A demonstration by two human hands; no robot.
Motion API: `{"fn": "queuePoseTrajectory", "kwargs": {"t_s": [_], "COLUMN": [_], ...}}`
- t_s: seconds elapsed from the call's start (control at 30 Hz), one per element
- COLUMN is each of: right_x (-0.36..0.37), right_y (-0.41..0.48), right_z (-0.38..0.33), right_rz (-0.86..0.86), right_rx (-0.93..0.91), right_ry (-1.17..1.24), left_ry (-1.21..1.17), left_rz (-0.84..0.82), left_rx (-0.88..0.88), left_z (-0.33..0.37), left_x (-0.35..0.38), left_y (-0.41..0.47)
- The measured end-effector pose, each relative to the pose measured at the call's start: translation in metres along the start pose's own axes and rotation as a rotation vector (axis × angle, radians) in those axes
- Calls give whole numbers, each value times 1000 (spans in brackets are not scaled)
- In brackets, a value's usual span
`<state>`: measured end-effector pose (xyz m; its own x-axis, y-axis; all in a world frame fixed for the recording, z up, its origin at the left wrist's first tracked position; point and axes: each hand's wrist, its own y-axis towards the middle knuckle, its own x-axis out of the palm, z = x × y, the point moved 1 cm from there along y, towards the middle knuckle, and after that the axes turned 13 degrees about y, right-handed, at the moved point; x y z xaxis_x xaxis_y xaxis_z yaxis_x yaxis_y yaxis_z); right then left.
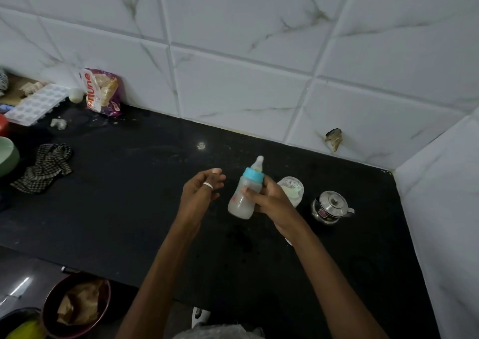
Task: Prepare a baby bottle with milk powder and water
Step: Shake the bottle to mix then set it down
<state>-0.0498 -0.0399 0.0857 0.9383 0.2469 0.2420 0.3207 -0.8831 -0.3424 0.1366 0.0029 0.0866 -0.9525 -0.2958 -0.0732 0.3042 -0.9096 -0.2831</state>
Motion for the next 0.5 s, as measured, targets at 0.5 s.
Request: {"fn": "queuePoseTrajectory", "kwargs": {"t_s": [0.5], "right_x": [-4], "right_y": [-4], "right_z": [-7], "right_rz": [30], "right_rx": [2], "right_ry": [77], "left_ry": [3], "left_rz": [-3], "left_rx": [0], "left_z": [2], "left_x": [0], "left_y": [-1]}}
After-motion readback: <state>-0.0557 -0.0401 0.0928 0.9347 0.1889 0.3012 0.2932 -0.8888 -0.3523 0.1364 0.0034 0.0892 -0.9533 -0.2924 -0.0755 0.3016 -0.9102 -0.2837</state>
